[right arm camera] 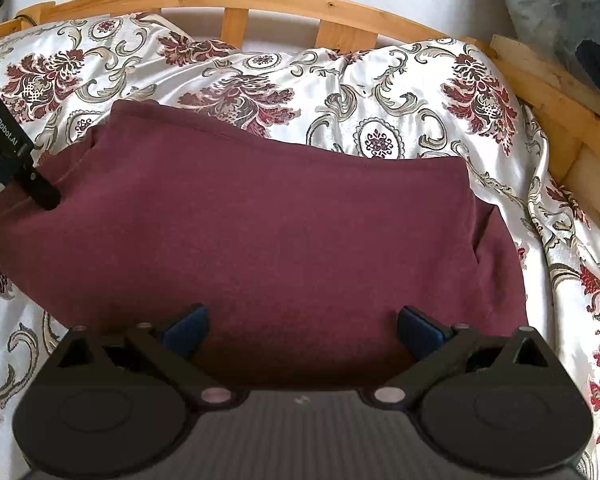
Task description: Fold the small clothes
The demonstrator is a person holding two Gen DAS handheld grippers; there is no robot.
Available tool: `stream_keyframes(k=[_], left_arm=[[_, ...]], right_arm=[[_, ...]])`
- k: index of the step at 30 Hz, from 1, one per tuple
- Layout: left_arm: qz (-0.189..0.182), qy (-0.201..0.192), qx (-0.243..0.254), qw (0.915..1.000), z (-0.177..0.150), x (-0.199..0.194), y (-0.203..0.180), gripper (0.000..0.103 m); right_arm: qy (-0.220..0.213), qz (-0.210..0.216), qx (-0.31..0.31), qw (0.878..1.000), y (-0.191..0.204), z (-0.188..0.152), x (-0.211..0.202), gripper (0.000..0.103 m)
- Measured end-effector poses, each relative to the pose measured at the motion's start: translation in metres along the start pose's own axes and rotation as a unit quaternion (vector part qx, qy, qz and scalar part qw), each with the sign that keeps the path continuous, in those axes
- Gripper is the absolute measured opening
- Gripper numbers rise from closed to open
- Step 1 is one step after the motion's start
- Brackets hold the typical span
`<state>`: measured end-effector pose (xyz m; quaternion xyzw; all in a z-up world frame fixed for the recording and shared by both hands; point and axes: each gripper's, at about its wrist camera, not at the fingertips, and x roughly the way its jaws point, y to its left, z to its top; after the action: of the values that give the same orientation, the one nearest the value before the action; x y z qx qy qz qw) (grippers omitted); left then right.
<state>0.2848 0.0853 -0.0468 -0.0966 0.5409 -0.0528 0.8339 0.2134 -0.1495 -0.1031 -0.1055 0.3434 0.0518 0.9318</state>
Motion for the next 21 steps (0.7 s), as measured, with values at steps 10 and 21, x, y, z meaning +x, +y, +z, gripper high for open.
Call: stream_keyframes(k=[10, 21], left_arm=[[0.102, -0.012, 0.148, 0.9837, -0.002, -0.023, -0.069, 0.015], [0.057, -0.049, 0.183, 0.9803, 0.023, -0.066, -0.157, 0.011]], right_arm=[[-0.001, 0.021, 0.044, 0.999, -0.025, 0.011, -0.014, 0.103], [-0.068, 0.013, 0.122, 0.990, -0.090, 0.021, -0.051, 0.103]])
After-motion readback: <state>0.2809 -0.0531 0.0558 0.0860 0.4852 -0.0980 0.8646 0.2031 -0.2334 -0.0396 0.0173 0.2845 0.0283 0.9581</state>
